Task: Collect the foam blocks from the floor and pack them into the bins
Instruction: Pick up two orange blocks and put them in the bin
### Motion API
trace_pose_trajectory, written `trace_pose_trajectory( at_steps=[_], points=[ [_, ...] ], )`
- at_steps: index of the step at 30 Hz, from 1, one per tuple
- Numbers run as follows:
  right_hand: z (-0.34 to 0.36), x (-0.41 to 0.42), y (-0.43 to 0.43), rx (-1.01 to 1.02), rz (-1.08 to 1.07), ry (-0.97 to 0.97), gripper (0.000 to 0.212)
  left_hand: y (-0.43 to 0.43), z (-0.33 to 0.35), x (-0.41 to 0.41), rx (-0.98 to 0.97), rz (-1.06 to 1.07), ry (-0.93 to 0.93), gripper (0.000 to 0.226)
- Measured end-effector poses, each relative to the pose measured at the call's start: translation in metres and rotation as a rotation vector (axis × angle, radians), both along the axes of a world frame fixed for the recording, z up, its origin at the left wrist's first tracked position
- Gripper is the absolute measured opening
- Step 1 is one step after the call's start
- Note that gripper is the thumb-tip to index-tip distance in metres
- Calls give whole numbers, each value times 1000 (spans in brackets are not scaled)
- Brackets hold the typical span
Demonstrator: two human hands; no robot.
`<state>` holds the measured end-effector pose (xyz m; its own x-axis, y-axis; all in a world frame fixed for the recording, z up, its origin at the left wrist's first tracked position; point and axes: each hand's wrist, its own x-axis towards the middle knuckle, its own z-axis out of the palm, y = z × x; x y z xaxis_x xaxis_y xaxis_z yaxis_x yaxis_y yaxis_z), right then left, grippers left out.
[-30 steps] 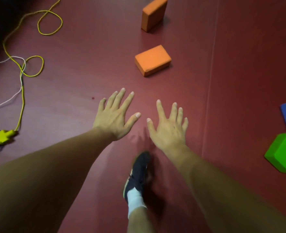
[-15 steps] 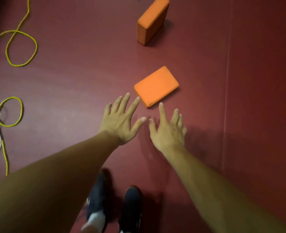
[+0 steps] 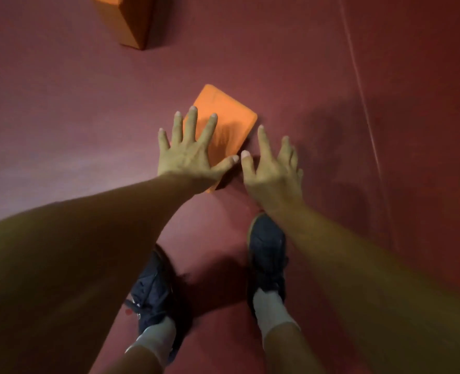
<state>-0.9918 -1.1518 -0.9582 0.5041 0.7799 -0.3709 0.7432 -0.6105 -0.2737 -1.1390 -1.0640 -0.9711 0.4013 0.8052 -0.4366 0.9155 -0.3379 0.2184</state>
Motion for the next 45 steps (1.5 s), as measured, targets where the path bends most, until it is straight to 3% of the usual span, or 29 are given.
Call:
trace_pose_trajectory(
  at_steps=[7, 12, 18, 27, 33, 38, 45],
  points=[
    [-77, 41, 2, -15, -75, 134, 61, 12, -88, 38, -14, 60, 154, 123],
    [-76, 60, 0, -84, 12, 144, 60, 11, -100, 36, 90, 93, 47, 121],
    [-59, 41, 28, -80, 85, 128, 60, 23, -86, 8, -5, 223, 20, 136],
    [-24, -37, 87, -117, 232, 91, 60, 36, -45, -70, -48, 361, -8, 135],
    [26, -86, 149, -136, 331, 1, 61, 111, 23, -137, -52, 579, -38, 134],
    [57, -124, 226, -67, 336, -37, 63, 181, 68, -185, 26, 612, -75, 133],
    [49, -156, 320, -9, 220, 33, 70, 266, 64, -208, 151, 829, -80, 130]
  ],
)
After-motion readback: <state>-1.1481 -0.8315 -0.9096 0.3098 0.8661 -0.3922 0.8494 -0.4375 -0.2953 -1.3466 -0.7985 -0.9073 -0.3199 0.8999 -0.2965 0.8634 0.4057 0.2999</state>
